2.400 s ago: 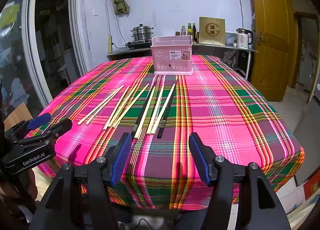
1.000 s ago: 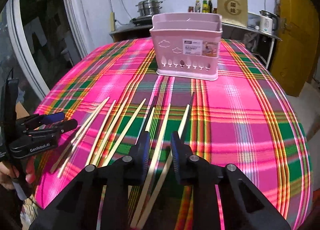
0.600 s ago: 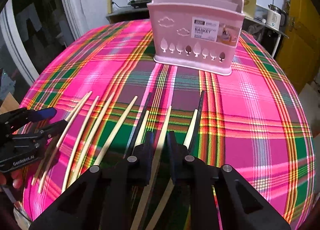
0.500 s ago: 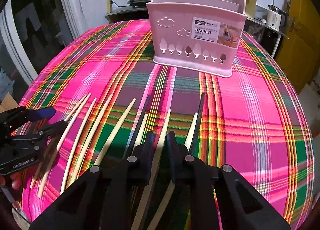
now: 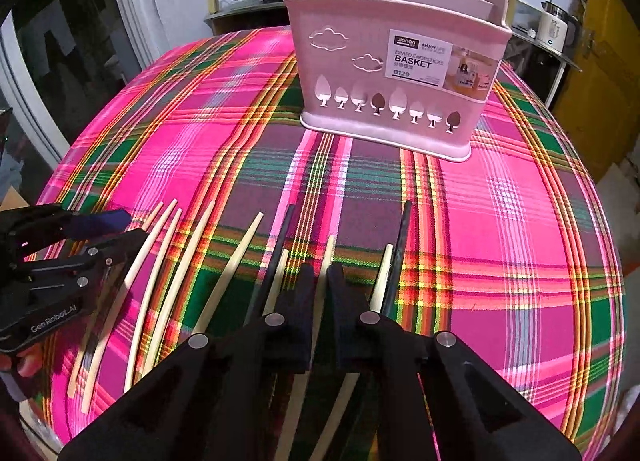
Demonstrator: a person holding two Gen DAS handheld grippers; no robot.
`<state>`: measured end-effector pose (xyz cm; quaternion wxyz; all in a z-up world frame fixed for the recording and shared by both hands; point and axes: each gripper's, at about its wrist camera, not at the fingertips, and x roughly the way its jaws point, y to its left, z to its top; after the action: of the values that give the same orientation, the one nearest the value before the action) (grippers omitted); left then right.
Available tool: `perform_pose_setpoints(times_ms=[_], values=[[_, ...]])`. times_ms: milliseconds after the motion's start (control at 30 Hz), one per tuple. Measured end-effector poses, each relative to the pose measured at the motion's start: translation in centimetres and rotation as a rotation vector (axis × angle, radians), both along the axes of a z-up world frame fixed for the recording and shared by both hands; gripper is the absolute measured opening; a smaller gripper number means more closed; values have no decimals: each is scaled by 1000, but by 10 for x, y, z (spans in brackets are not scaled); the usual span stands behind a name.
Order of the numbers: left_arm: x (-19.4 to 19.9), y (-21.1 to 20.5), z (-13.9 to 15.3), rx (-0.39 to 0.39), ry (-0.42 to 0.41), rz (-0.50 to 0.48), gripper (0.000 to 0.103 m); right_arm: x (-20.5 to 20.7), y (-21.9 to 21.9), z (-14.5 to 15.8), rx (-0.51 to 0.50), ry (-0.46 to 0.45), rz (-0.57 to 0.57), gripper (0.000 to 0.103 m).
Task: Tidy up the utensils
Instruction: 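Grasp a light wooden chopstick with the left tool while the right tool grasps another, then carry the chopsticks to the pink basket and lower them in with both tools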
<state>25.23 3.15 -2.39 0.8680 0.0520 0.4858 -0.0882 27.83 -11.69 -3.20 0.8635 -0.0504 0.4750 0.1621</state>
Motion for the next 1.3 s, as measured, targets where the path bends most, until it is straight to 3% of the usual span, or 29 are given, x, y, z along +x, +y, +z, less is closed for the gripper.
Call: perform_pose_setpoints(times_ms=[67, 400, 1300], values=[[1, -3, 0, -3, 2, -9, 7, 1, -2, 0, 12, 3, -3, 6], [-3, 3, 10, -45, -14, -12, 6, -8, -8, 15, 60, -23, 3, 6], [-46, 25, 126, -138, -256, 10, 6, -47, -19, 114, 180, -242, 48, 5]])
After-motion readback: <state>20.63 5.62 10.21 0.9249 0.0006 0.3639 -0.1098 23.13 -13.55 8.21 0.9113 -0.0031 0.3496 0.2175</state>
